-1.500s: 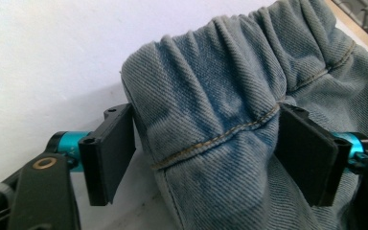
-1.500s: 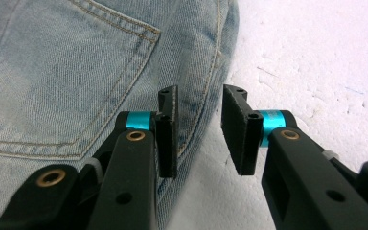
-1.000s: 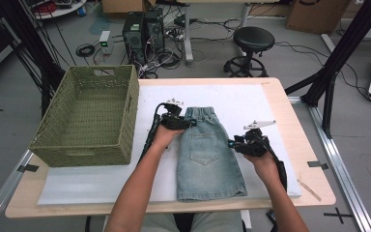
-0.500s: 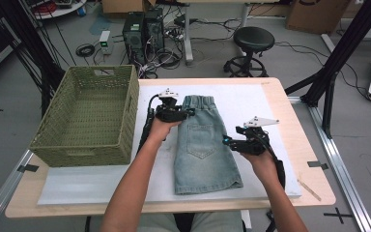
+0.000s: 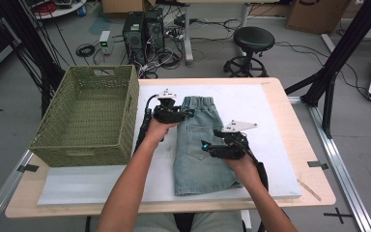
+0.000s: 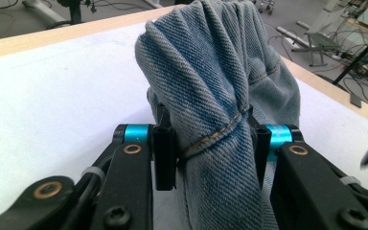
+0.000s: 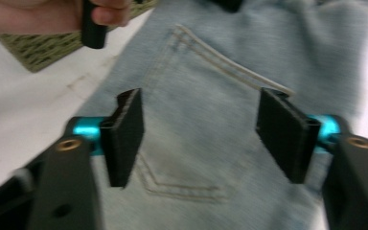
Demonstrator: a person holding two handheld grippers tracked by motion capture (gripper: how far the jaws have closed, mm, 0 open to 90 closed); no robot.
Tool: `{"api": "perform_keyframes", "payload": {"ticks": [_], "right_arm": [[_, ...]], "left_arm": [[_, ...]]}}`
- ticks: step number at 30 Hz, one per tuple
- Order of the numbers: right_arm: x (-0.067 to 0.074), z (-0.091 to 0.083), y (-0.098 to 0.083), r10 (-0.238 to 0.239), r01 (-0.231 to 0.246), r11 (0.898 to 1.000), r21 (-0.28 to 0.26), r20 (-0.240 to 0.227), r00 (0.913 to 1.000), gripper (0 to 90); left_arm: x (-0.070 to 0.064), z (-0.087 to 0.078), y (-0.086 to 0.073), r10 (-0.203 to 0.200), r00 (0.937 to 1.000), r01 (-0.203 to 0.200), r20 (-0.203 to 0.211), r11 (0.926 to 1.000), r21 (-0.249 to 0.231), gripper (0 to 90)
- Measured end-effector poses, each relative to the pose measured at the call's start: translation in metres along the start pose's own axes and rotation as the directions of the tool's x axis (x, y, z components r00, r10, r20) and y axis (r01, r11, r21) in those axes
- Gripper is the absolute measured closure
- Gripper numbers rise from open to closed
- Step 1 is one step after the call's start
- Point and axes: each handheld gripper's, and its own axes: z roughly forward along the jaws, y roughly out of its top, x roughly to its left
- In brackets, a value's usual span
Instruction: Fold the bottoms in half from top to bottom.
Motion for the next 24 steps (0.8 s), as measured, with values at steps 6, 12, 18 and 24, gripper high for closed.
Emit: {"api": "perform_keyframes", "payload": {"ticks": [6, 12, 18, 24], "right_arm": [[0.016, 0.018, 0.006, -0.011, 0.012, 1.0, 0.008, -0.051, 0.9986, 51.4], [0.033, 0.035, 0.011, -0.047, 0.051, 0.998, 0.038, -0.102, 0.9936, 56.8], [0.047, 0.063, 0.016, -0.064, 0.073, 0.994, 0.083, -0.104, 0.9925, 60.6], [0.044, 0.092, 0.014, -0.055, 0.061, 0.988, 0.141, -0.042, 0.9976, 63.7]], "left_arm": [[-0.001, -0.004, -0.001, 0.0, 0.9999, 0.0, 0.011, 1.0, -0.007, 64.0], [-0.001, -0.006, -0.001, 0.01, 0.9997, -0.01, 0.022, 0.9999, -0.012, 63.8], [-0.003, -0.008, -0.001, 0.025, 0.9986, -0.025, 0.047, 0.9996, -0.015, 63.4], [-0.01, -0.01, -0.004, 0.062, 0.9954, -0.063, 0.073, 0.998, 0.002, 63.3]]}}
